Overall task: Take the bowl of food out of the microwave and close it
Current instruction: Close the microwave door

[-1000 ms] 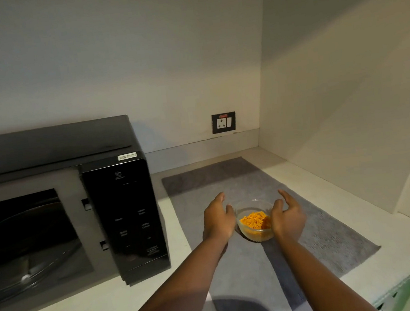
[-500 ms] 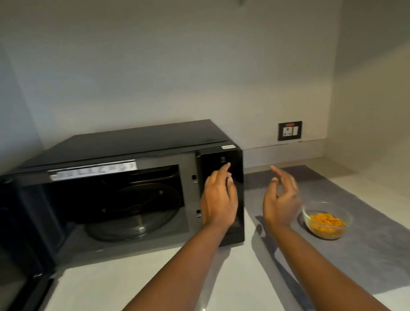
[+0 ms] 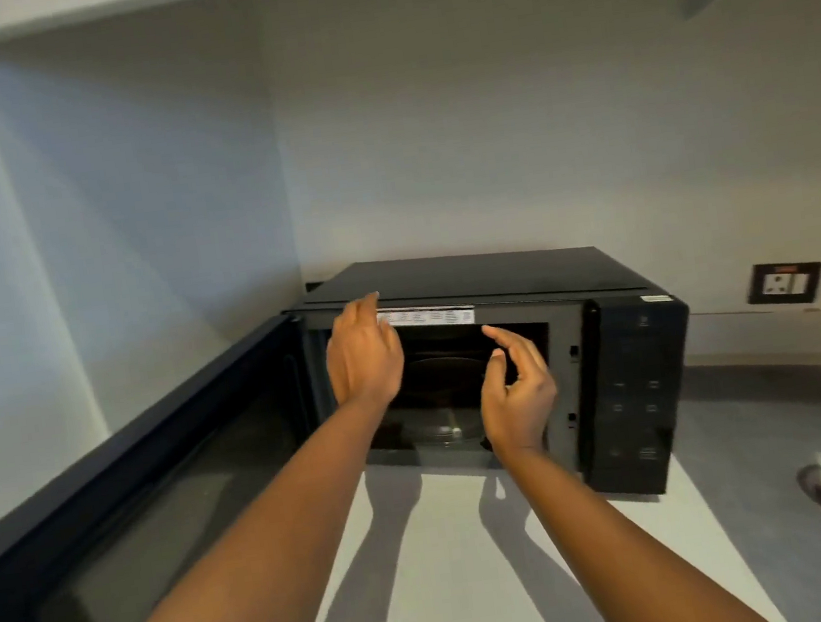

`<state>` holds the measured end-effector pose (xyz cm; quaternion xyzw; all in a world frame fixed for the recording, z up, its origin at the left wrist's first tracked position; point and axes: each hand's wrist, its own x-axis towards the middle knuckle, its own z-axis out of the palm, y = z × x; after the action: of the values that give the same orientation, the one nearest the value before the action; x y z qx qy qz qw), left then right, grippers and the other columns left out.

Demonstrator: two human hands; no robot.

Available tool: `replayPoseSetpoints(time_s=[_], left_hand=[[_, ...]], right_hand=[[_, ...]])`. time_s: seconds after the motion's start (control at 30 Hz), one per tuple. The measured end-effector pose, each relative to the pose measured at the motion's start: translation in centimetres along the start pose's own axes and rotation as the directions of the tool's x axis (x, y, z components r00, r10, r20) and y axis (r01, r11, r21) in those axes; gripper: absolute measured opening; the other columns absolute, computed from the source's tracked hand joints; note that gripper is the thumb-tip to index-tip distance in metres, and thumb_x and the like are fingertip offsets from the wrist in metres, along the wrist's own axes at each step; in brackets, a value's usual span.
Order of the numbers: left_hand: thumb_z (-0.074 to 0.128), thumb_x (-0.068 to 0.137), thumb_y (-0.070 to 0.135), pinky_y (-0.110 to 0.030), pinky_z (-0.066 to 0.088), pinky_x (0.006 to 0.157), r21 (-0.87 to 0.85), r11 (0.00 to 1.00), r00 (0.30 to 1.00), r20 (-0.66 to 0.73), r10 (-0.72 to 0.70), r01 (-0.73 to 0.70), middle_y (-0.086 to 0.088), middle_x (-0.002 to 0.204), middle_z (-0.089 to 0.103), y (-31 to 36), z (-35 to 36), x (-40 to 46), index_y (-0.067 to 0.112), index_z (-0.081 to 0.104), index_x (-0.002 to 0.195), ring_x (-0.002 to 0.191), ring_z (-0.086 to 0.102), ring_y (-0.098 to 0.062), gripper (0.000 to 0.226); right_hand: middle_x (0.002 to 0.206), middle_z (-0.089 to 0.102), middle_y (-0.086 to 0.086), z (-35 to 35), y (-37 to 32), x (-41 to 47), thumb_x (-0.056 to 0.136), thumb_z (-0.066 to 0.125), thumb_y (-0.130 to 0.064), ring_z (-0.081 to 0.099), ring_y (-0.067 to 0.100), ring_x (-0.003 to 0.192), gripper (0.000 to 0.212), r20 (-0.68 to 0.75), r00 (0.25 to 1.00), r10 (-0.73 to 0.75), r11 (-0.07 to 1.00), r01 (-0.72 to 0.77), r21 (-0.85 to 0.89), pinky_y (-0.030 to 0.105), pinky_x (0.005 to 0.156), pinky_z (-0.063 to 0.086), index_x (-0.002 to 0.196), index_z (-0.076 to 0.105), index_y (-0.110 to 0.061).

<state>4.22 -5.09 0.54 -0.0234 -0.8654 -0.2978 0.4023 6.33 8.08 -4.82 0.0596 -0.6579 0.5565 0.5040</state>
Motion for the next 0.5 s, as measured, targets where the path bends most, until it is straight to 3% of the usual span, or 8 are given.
replayPoseSetpoints(time_s=[0.17,0.3,0.5], left_hand=[[0.036,0.095,0.013,-0.040,0.045,0.095,0.179,0.980,0.980,0.165,-0.112,0.082,-0.016,0.130,0.058,-3.6,-6.2,3.3,0.007,0.060,0.121,0.118,0.053,-0.034,0.036],[0.037,0.095,0.012,-0.039,0.040,0.105,0.364,0.925,0.881,0.394,-0.262,0.112,-0.021,0.137,0.053,-5.5,-10.4,5.5,-0.001,0.057,0.124,0.126,0.048,-0.035,0.038],[0.038,0.094,0.006,-0.040,0.041,0.107,0.500,0.865,0.755,0.546,-0.363,0.054,-0.017,0.138,0.052,-7.5,-14.9,6.4,-0.002,0.056,0.126,0.126,0.049,-0.032,0.037]], right_hand=[[0.101,0.069,0.009,4.9,-4.6,-3.1,0.081,0.046,-0.005,0.062,0.020,0.098,0.029,0.131,0.987,-0.089,0.986,0.068,0.152,0.027,0.085,0.049,0.099,0.068,-0.011],[0.099,0.070,0.007,7.9,-7.8,-5.7,0.081,0.046,-0.004,0.061,0.017,0.097,0.028,0.279,0.939,-0.202,0.957,0.129,0.258,0.025,0.086,0.048,0.097,0.068,-0.011],[0.099,0.071,0.005,10.8,-11.3,-9.0,0.081,0.047,-0.007,0.061,0.014,0.098,0.028,0.499,0.801,-0.330,0.914,0.139,0.382,0.023,0.089,0.047,0.097,0.068,-0.014]])
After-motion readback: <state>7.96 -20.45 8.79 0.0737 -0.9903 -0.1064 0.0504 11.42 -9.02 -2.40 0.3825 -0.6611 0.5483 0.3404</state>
